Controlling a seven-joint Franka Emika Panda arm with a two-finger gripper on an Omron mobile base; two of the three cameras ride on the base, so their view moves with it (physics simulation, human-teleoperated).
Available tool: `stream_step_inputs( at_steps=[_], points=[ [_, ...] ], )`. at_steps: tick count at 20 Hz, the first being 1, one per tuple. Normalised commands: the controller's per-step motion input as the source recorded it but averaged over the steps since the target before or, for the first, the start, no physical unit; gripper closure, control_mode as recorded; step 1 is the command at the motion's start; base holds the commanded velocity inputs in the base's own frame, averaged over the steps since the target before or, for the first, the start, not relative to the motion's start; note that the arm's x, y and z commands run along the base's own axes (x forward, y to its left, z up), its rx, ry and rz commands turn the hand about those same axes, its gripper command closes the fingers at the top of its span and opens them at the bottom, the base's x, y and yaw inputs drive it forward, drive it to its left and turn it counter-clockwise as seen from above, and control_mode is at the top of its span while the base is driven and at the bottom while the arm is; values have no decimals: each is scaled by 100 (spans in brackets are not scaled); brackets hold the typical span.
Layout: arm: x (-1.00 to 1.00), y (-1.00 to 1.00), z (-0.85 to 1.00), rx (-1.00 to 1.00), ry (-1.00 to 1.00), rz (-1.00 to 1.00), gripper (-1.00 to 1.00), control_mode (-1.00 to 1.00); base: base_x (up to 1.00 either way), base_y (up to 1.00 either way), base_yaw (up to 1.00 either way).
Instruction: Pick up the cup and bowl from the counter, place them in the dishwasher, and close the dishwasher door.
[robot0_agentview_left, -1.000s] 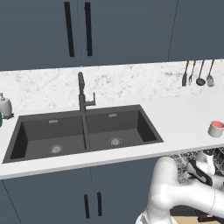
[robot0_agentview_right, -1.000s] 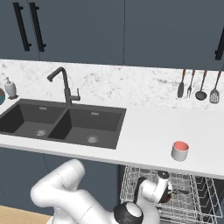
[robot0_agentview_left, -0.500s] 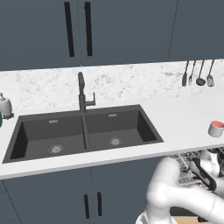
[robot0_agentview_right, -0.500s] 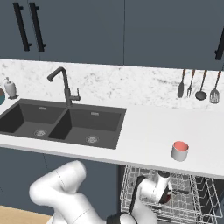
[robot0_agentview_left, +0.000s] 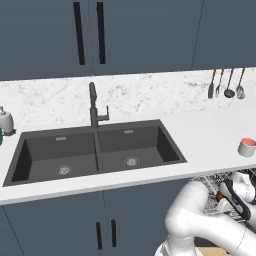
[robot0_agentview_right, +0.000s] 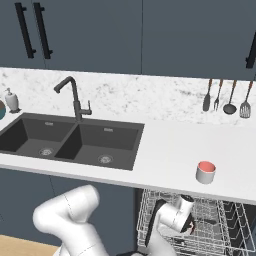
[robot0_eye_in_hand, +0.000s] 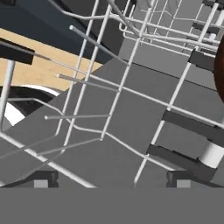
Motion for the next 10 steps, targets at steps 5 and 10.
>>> stream_step_inputs(
  at_steps=[5,10],
  points=[
    [-4,-9,75,8,-11,-1,-100,-100,0,0,0],
    [21,-13,-1,19,-32,-5,-100,-100,0,0,0]
  ],
)
